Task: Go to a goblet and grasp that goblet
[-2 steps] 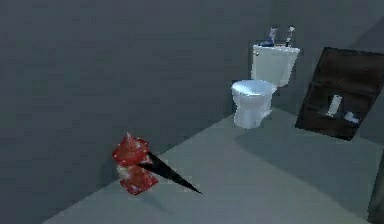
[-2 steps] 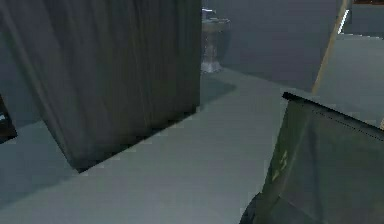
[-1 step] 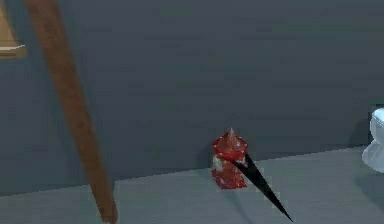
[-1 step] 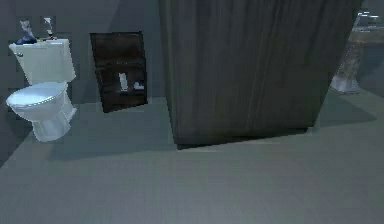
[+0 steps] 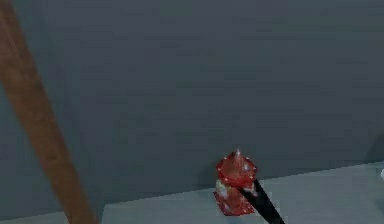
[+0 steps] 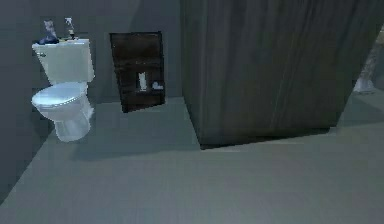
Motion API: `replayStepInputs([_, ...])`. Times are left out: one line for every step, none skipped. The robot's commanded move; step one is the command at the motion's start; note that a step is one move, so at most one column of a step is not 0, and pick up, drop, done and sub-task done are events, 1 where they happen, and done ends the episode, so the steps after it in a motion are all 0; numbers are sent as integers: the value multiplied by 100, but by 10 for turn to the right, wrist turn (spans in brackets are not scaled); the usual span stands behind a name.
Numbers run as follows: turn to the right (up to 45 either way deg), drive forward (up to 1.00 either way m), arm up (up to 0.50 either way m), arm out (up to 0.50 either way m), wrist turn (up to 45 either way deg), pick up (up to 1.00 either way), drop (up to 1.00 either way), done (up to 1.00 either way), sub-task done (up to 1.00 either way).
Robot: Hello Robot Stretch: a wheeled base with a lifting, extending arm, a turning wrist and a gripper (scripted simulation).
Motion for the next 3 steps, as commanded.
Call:
replayStepInputs([-390, 0, 0, 0, 0, 0, 0, 0, 0])
replayStepInputs([0, 55, 0, 0, 0, 0, 0, 0, 0])
replayStepInputs([-450, 0, 0, 0, 0, 0, 0, 0, 0])
